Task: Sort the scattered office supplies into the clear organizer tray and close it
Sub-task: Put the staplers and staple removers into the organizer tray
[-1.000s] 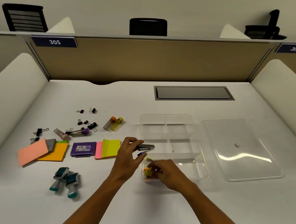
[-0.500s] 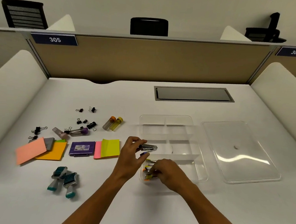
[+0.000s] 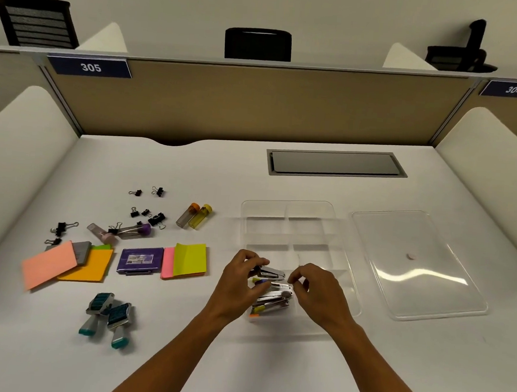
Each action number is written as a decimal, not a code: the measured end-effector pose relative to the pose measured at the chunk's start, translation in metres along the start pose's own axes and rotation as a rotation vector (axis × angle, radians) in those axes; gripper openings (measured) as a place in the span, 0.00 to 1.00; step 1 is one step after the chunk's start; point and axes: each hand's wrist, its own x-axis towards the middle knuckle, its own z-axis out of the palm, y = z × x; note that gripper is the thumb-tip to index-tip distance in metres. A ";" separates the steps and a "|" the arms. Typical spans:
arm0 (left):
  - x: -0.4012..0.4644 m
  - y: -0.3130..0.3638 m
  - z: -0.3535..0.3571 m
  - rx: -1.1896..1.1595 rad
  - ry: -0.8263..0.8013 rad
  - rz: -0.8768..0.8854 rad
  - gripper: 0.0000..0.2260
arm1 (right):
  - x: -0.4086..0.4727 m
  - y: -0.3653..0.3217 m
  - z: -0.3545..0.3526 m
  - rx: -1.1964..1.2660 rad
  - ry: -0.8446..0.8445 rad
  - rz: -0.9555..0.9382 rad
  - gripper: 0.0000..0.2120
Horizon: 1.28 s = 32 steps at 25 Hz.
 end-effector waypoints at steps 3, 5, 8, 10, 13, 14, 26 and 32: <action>-0.001 -0.005 0.009 0.042 -0.049 0.008 0.20 | 0.000 -0.003 0.001 0.029 0.020 0.004 0.03; -0.002 -0.008 0.016 0.081 -0.070 0.006 0.20 | 0.001 -0.006 0.001 0.049 0.039 -0.011 0.03; -0.004 -0.013 0.023 0.149 -0.048 -0.012 0.20 | 0.002 -0.007 0.001 0.069 0.056 -0.040 0.05; -0.003 -0.017 0.024 0.291 -0.015 0.014 0.20 | 0.002 -0.007 0.003 0.078 0.057 -0.049 0.05; 0.000 -0.020 0.023 0.435 -0.034 -0.018 0.20 | 0.001 -0.005 0.009 0.085 0.040 -0.051 0.04; 0.000 -0.021 0.022 0.434 -0.057 -0.051 0.20 | 0.001 -0.005 0.011 0.091 0.034 -0.053 0.04; 0.001 -0.023 0.026 0.570 -0.095 0.005 0.12 | 0.003 -0.004 0.017 0.072 0.005 -0.057 0.03; 0.000 -0.025 0.027 0.594 -0.121 0.030 0.13 | 0.005 -0.007 0.019 0.043 -0.021 -0.078 0.04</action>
